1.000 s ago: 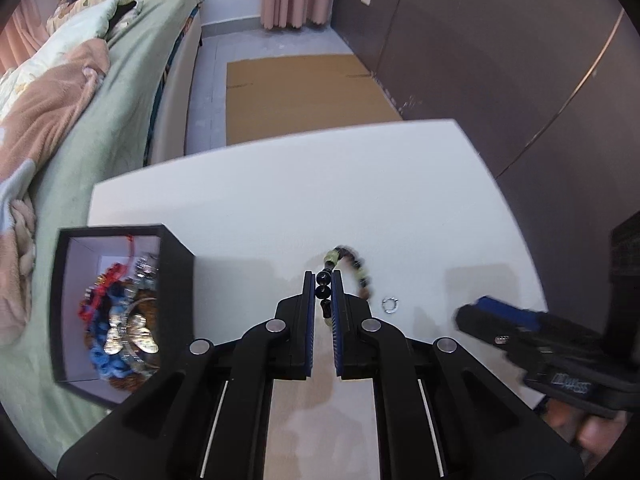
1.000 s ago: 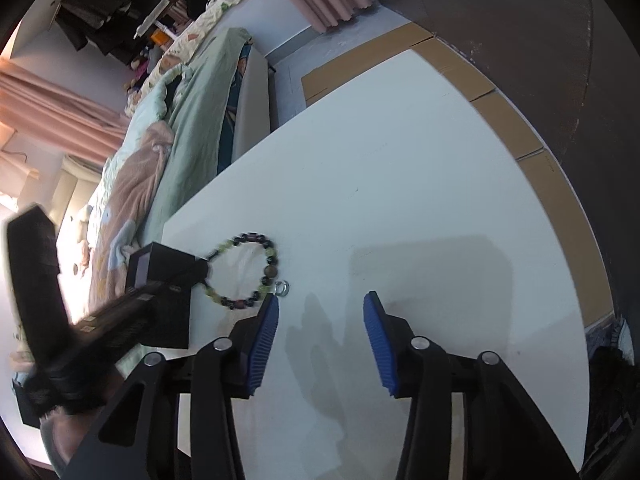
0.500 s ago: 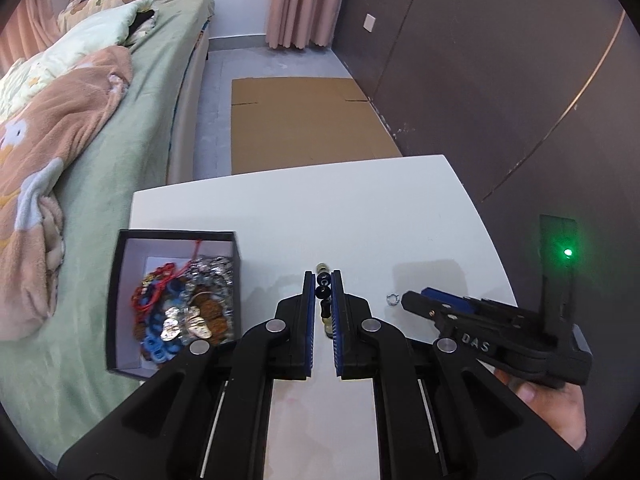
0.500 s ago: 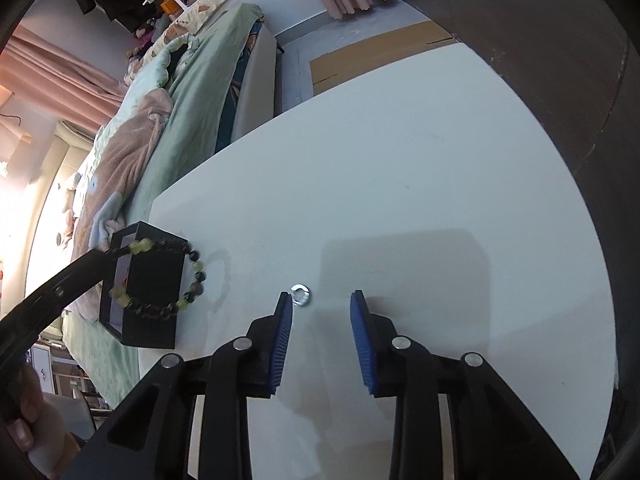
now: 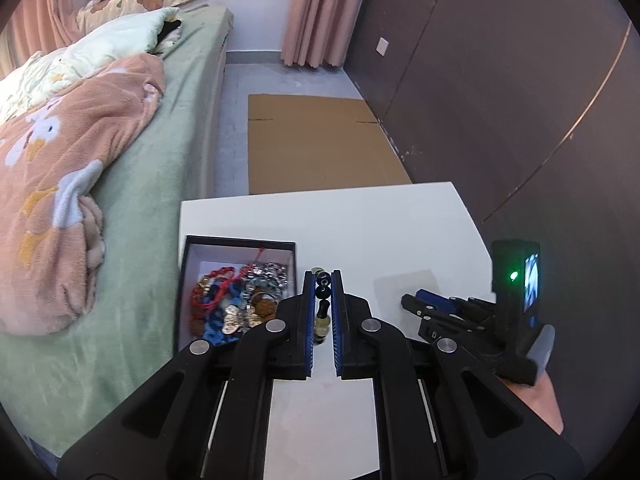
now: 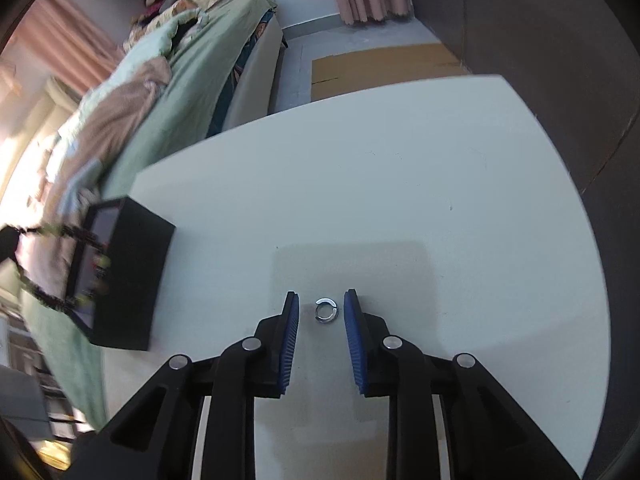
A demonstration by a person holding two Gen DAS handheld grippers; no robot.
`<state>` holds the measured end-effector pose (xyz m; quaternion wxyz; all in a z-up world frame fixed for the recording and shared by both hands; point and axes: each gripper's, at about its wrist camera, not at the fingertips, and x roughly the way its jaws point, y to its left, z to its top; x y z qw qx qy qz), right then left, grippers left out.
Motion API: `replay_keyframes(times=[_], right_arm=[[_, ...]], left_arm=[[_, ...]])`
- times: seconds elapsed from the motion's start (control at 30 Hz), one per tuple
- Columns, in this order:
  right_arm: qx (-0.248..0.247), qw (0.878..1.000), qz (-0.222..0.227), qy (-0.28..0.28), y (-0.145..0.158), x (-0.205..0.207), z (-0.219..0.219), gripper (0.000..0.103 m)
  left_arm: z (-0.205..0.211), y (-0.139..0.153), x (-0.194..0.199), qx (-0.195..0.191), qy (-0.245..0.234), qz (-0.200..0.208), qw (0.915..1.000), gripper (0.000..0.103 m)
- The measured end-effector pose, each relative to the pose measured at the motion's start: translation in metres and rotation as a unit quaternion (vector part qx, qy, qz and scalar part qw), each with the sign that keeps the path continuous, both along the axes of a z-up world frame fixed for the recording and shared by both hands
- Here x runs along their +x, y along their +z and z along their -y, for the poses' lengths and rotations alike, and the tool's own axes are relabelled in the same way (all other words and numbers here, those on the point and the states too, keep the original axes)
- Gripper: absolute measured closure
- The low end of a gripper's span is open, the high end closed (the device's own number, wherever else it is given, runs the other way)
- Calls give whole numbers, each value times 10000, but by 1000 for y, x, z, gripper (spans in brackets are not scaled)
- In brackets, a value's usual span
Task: Organize jewelry
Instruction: 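Carry the bead bracelet into the box with the left tool while the right tool grasps the silver ring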
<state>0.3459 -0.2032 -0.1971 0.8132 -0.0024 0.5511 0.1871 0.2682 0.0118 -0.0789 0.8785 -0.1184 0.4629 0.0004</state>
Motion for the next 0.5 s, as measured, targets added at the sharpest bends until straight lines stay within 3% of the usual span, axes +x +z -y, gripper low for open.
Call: replay_keyframes(times=[0.1, 0.2, 0.37, 0.4, 0.43, 0.5], right_arm=[[-420, 9988, 240, 25, 2, -4, -8, 91], [-609, 9974, 371, 91, 3, -7, -13, 91], [-324, 9991, 266, 100, 9, -7, -7, 93], [-273, 9991, 297, 106, 13, -8, -7, 93], [-229, 9991, 330, 109, 18, -9, -8, 93], [-95, 9992, 368, 131, 28, -12, -10, 93]], left_arm=[[-10, 6, -6, -25, 68, 49, 10000, 95], [-19, 9, -10, -55, 138, 72, 9999, 95], [-32, 7, -10, -219, 228, 8, 9995, 94], [-36, 5, -10, -199, 299, -21, 9994, 90], [-39, 3, -11, -210, 366, -34, 9991, 70], [-50, 2, -15, -299, 560, 73, 9980, 48]])
